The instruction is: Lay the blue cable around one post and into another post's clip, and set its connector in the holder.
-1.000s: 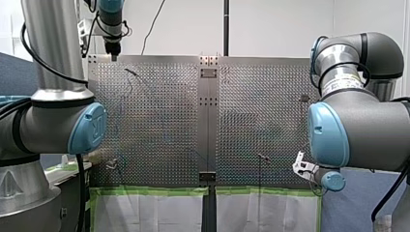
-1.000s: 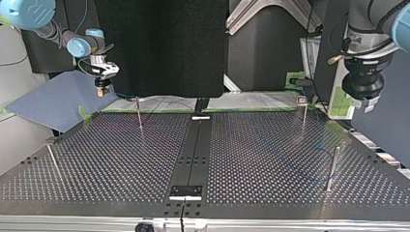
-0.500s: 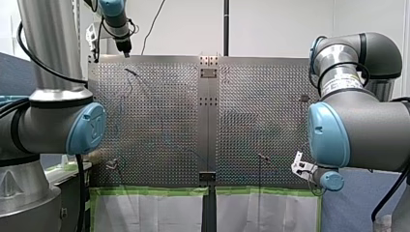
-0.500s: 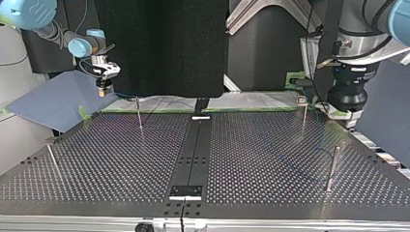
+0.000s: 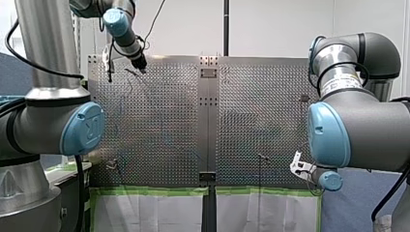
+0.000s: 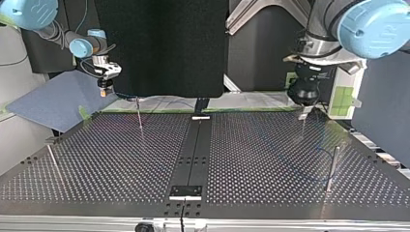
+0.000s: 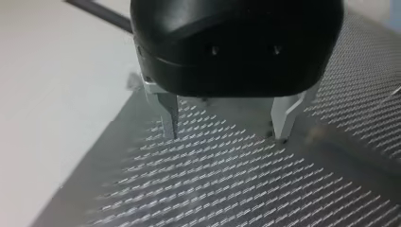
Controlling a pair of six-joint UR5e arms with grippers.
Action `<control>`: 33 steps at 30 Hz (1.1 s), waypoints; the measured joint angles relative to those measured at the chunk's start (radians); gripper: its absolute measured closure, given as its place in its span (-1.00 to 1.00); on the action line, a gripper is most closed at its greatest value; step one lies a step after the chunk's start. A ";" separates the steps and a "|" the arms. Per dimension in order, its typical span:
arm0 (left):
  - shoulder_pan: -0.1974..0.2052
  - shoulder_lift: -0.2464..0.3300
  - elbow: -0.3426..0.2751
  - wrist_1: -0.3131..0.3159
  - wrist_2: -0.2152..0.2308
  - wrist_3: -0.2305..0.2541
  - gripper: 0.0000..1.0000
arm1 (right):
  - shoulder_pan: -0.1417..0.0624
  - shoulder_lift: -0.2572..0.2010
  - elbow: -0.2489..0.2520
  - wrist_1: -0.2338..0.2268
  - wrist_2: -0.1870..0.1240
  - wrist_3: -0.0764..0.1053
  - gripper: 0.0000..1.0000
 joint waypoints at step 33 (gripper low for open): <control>-0.322 -0.322 -0.329 0.331 -0.133 -0.083 -0.96 | 0.012 -0.183 0.133 0.027 0.011 0.001 1.00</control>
